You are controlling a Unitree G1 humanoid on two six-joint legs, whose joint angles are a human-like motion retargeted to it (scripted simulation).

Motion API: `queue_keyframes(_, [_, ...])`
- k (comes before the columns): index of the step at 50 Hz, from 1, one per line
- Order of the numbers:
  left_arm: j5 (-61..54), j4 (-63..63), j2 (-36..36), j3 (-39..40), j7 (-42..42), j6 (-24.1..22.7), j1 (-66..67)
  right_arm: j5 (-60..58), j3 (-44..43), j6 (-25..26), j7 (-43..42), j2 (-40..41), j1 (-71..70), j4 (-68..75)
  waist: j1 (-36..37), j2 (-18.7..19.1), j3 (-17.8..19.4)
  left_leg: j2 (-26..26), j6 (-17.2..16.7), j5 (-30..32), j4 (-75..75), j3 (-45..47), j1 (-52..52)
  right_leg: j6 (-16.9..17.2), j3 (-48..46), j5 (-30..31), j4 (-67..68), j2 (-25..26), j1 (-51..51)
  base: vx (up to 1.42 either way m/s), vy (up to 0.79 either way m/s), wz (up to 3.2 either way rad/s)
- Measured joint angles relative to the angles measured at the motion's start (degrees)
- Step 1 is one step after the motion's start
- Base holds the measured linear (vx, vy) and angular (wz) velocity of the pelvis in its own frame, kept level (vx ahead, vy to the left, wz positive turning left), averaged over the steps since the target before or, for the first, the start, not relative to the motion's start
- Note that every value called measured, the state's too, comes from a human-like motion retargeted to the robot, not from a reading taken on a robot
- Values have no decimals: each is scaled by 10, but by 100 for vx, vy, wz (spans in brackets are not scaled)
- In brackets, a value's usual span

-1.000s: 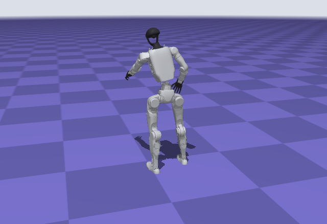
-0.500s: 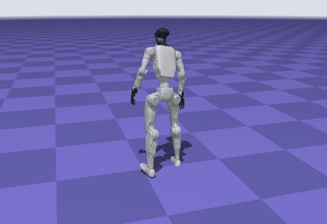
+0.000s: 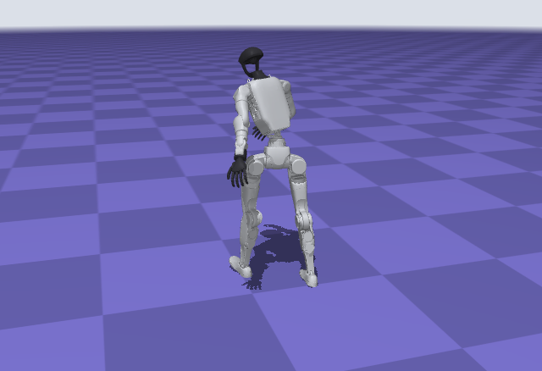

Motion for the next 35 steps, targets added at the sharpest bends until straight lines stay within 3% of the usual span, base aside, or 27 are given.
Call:
queue_keyframes(5, [21,-77,0,-71,-1,-41,-112,-35,21,-24,66,-7,123,-109,5,-27,-47,-3,-1,-19,0,2,26,0,21,25,-2,-3,12,38,24,-12])
queue_keyframes(9, [90,-74,-10,-143,15,-30,-267,-80,11,-19,107,8,207,-129,-24,-32,-72,-18,0,-44,2,-15,48,0,7,17,-3,-14,13,32,23,36])
queue_keyframes(15, [164,-54,-37,-290,70,-8,-521,-122,-26,3,87,36,306,-103,-105,-28,-86,-33,-3,-82,25,-51,74,0,-25,23,-7,-18,-13,27,12,53])
queue_keyframes(21, [179,-114,-25,-405,103,-23,-708,-108,-71,14,69,43,403,-83,-194,-13,-88,-21,-14,-113,44,-76,107,0,-37,44,-18,8,-66,25,-3,37])
queue_keyframes(29, [164,-158,-5,-440,99,-30,-854,-70,-136,32,145,51,512,-41,-293,4,-100,-29,-16,-144,56,-113,141,0,-65,99,-30,-4,-124,27,-1,45])
queue_keyframes(35, [139,-215,-20,-423,101,-44,-819,-57,-170,39,197,55,538,-13,-374,44,-107,-35,-25,-161,57,-173,151,0,-120,114,-30,-33,-122,33,-12,100])
